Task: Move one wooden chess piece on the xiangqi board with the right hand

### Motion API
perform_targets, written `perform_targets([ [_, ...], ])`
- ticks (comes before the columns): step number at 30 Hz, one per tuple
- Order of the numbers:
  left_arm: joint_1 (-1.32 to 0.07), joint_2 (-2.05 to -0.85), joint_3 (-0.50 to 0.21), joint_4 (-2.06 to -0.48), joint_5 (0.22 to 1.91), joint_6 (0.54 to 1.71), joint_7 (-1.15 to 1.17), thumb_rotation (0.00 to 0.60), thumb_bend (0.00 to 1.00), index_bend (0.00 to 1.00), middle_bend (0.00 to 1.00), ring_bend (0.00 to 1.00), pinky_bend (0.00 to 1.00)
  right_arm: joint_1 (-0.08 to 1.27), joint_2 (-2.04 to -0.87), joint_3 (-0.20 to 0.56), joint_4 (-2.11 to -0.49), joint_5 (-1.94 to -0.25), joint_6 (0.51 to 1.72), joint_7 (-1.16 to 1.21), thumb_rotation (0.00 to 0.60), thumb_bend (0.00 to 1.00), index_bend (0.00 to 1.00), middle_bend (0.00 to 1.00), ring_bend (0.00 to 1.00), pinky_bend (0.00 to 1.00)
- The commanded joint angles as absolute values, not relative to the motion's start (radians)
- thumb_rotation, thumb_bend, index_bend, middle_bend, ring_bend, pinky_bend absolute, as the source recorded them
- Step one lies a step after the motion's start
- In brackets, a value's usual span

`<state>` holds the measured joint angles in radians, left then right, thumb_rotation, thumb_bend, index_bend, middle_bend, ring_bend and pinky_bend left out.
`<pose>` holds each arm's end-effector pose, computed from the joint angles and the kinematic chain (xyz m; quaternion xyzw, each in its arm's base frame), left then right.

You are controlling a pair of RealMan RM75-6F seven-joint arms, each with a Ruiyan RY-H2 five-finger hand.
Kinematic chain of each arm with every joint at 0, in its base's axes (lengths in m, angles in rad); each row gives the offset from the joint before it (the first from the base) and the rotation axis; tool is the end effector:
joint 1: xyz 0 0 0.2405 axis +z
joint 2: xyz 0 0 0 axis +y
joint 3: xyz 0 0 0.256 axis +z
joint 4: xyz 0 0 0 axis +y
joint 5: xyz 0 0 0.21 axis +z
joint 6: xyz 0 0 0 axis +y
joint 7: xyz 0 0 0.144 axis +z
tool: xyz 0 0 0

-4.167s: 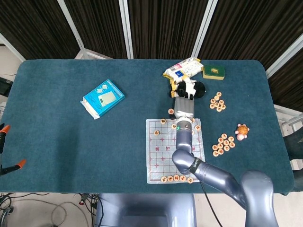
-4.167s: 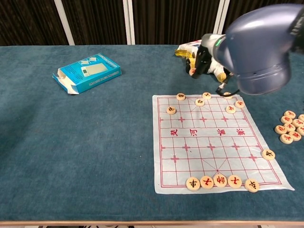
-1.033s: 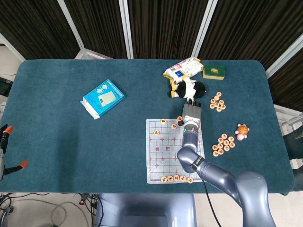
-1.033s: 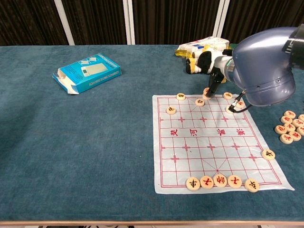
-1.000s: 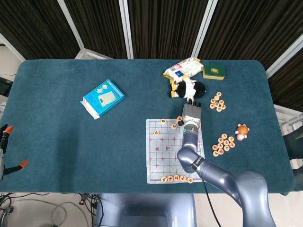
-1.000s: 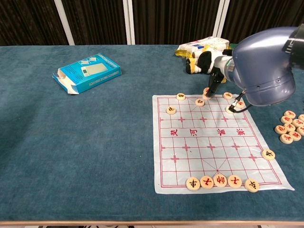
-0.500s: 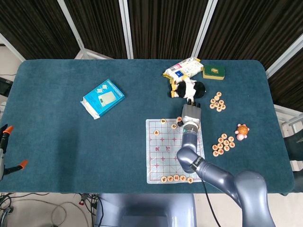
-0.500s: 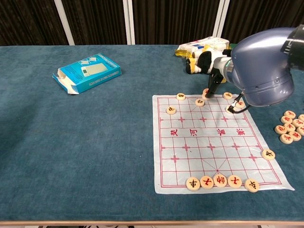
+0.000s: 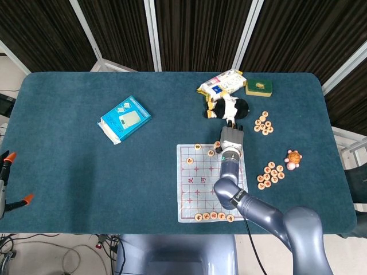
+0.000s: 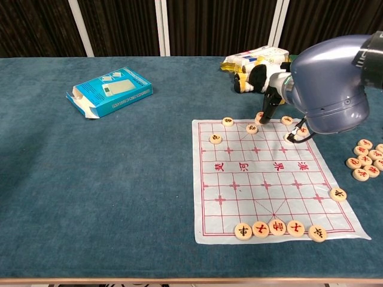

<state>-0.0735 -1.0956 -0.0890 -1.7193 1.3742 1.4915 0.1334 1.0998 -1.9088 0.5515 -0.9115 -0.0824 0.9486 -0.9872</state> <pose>-0.3065 0.1831 0.1688 -0.5585 -0.3944 -0.3609 0.6343 -0.1238 -0.4470 -0.0592 0.5750 -0.5514 0.1978 0.5712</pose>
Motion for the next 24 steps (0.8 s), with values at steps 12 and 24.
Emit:
perform_targets([
  [12,-0.074,-1.096,-0.089,-1.721,1.372,1.491,0.138,0.6,0.01,0.02,0.0,0.0,0.04,1.1,-1.902,0.55,-0.943,-0.084,0.961,-0.996,0.6,0.34,0.48,0.0,0.0,0.0],
  [24,-0.076,-1.098,-0.093,-1.723,1.356,1.485,0.148,0.6,0.01,0.02,0.0,0.0,0.04,1.075,-1.81,0.583,-1.086,-0.102,1.003,-0.96,0.6,0.35,0.37,0.0,0.0,0.0],
])
